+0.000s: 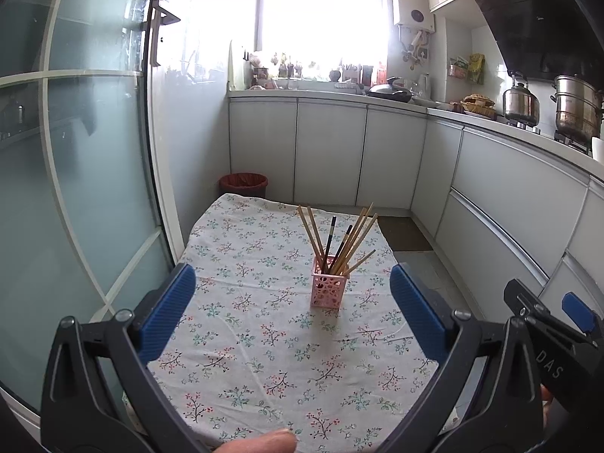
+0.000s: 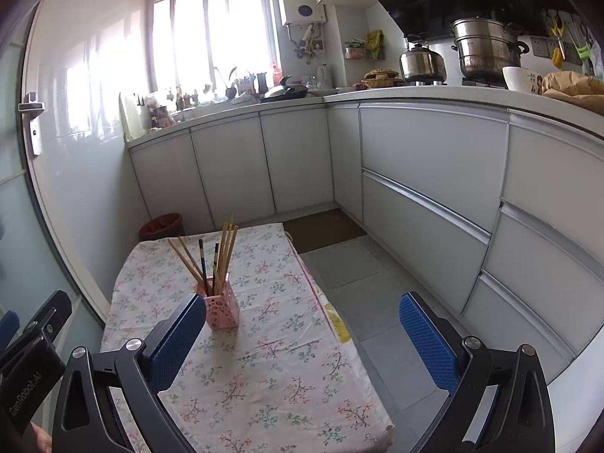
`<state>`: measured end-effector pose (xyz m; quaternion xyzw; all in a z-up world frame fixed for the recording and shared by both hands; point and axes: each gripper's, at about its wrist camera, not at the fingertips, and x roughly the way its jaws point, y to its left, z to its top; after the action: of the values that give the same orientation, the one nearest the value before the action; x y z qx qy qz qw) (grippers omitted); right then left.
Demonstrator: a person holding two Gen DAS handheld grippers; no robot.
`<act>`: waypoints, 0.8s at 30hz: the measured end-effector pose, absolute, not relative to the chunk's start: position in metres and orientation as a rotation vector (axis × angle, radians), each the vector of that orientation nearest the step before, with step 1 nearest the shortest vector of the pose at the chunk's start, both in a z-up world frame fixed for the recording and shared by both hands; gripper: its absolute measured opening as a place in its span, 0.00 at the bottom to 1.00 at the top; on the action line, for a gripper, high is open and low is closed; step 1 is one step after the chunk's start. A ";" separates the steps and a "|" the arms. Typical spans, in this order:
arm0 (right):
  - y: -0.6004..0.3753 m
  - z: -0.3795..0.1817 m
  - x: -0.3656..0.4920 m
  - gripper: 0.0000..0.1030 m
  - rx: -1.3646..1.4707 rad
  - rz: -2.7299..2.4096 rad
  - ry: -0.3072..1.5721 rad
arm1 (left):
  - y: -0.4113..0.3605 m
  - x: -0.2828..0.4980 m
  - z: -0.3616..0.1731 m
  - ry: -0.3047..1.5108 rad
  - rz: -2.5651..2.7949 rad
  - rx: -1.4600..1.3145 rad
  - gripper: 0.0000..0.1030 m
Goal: Organize utensils
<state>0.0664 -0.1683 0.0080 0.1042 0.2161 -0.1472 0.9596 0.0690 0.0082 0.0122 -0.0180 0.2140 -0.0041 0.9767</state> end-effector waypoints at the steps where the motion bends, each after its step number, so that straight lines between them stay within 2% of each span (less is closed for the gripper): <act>1: -0.169 0.008 0.066 1.00 0.214 -0.297 0.439 | 0.008 0.069 0.012 0.433 -0.010 -0.037 0.99; 24: -0.168 0.009 0.065 1.00 0.224 -0.272 0.444 | 0.012 0.071 0.013 0.443 -0.021 -0.059 0.99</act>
<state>0.0647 -0.1681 0.0091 0.1105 0.2192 -0.1341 0.9601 0.0713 0.0121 0.0128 -0.0290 0.2199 -0.0106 0.9750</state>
